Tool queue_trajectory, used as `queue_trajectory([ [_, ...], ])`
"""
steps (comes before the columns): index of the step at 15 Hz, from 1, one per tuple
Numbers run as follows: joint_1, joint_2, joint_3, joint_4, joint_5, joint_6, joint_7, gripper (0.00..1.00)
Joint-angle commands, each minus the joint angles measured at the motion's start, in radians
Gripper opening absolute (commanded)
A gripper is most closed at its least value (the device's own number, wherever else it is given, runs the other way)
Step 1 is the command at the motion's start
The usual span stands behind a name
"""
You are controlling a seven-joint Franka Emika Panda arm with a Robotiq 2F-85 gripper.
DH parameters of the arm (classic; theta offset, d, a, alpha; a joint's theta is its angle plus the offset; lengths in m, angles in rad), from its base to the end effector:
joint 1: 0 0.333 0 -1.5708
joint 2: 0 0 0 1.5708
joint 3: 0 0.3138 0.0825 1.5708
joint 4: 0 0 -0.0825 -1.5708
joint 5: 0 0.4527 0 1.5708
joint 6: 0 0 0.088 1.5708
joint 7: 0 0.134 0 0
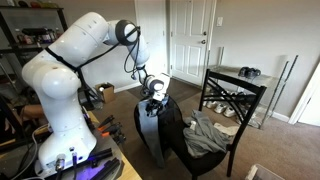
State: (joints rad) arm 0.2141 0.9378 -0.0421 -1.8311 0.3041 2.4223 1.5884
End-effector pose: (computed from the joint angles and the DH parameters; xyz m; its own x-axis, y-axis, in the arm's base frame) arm 0.5730 0.1017 -0.0948 -0.1103 -0.9914 -0.0706 -0.9351 0.0794 0.3453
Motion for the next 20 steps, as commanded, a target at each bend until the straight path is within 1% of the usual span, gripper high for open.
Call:
queue_trajectory([
  [1, -0.008, 0.002, 0.008, 0.003, -0.011, -0.001, 0.007, 1.0],
  [3, -0.008, 0.002, 0.008, 0.003, -0.011, -0.001, 0.007, 1.0],
  [4, -0.054, 0.014, 0.051, 0.014, 0.049, 0.029, -0.012, 1.0],
  [5, -0.073, 0.027, 0.076, 0.021, 0.089, 0.051, -0.014, 1.0],
  [9, -0.107, 0.109, 0.16, 0.056, 0.225, 0.207, -0.001, 1.0],
  [12, -0.117, 0.176, 0.188, 0.077, 0.273, 0.299, 0.001, 1.0],
  [14, -0.119, 0.202, 0.189, 0.067, 0.303, 0.345, 0.015, 1.0],
  [18, -0.126, 0.195, 0.195, 0.0, 0.373, 0.451, 0.007, 1.0],
  [20, -0.137, 0.193, 0.211, -0.02, 0.403, 0.497, -0.013, 1.0],
])
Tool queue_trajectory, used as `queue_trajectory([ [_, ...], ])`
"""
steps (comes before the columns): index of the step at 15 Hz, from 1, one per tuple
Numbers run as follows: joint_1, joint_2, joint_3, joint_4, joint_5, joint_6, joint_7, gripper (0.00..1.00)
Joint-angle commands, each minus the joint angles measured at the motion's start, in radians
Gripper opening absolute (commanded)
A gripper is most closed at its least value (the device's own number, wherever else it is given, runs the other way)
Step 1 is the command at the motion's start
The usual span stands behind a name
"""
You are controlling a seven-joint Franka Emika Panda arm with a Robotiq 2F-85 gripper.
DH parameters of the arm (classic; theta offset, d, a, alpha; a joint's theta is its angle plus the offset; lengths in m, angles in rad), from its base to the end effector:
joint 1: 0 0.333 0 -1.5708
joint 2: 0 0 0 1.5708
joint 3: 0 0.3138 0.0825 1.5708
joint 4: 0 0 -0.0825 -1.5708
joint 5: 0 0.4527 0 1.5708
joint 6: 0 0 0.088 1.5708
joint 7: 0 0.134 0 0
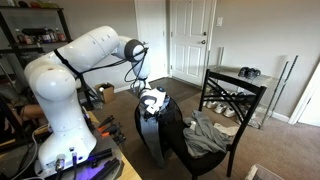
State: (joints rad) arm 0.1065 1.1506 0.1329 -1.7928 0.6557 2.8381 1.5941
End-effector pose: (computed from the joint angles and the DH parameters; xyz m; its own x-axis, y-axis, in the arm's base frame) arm 0.5434 0.1247 -0.1838 -0.4863 -0.8477 -0.2121 -0.8693 0.4447 0.2158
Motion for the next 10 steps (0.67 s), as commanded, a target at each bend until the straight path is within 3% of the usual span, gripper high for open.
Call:
queue_trajectory([
  [1, -0.037, -0.026, 0.048, -0.071, 0.063, 0.108, -0.035, 1.0],
  [7, -0.124, -0.075, 0.212, -0.211, 0.035, 0.42, -0.193, 1.0],
  [10, -0.136, -0.082, 0.248, -0.265, 0.065, 0.509, -0.13, 1.0],
])
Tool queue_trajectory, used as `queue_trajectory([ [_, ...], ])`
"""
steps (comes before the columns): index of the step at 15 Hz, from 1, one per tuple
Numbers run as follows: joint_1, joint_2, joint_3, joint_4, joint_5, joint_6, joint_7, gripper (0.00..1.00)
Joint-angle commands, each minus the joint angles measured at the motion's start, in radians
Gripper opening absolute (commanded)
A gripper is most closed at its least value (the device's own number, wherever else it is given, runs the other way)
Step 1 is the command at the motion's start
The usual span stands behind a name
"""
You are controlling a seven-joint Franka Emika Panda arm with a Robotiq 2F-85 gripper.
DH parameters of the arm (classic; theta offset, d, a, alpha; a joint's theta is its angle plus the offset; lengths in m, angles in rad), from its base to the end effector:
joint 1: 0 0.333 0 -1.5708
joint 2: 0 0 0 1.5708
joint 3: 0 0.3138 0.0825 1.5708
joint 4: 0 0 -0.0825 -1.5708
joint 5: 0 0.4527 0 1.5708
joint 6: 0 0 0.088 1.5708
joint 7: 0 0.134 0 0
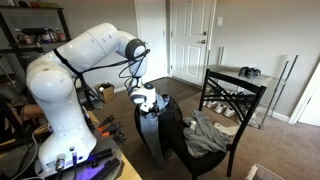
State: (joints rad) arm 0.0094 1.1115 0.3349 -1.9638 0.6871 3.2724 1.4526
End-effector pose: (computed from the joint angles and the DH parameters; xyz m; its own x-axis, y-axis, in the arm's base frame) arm 0.5105 0.1641 -0.1498 -0.4031 -0.8715 -0.2794 -0.9024 0.4293 -0.0375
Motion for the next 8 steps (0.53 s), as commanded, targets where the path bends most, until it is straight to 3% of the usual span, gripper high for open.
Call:
queue_trajectory([
  [1, -0.048, -0.042, 0.057, -0.106, 0.038, 0.089, 0.022, 1.0],
  [8, -0.109, -0.022, 0.079, -0.146, 0.086, 0.085, 0.071, 1.0],
])
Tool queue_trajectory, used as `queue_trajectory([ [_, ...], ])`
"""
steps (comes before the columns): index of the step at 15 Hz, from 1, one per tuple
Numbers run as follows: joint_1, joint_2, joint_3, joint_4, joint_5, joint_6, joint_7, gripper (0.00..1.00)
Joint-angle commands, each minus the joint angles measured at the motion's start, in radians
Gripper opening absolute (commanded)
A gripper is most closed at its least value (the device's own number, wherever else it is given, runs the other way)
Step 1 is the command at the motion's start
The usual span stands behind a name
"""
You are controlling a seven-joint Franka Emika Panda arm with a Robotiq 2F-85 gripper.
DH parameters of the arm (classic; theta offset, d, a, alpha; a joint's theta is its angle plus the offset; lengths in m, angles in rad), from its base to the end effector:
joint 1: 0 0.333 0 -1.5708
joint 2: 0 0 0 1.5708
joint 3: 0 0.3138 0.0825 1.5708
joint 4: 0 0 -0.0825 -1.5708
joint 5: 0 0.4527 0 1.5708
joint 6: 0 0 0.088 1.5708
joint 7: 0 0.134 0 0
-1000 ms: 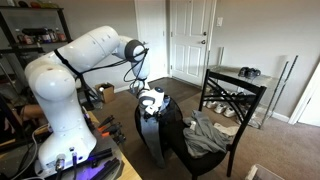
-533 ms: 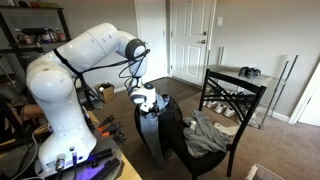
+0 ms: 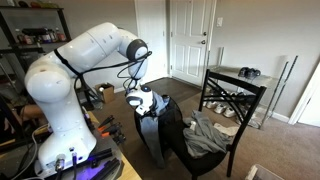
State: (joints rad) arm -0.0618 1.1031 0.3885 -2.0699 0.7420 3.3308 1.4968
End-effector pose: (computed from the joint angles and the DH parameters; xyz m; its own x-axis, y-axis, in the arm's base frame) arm 0.4651 0.1517 -0.1534 -0.5265 -0.8119 -0.2523 -0.8427 0.5376 0.0285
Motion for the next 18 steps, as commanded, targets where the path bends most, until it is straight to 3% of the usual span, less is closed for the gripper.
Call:
queue_trajectory([
  [1, -0.042, -0.014, 0.023, -0.04, 0.038, 0.025, 0.033, 1.0],
  [10, -0.03, 0.049, -0.07, 0.104, 0.031, -0.044, 0.027, 1.0],
  [18, 0.071, 0.112, -0.123, 0.253, 0.049, -0.194, 0.016, 1.0],
])
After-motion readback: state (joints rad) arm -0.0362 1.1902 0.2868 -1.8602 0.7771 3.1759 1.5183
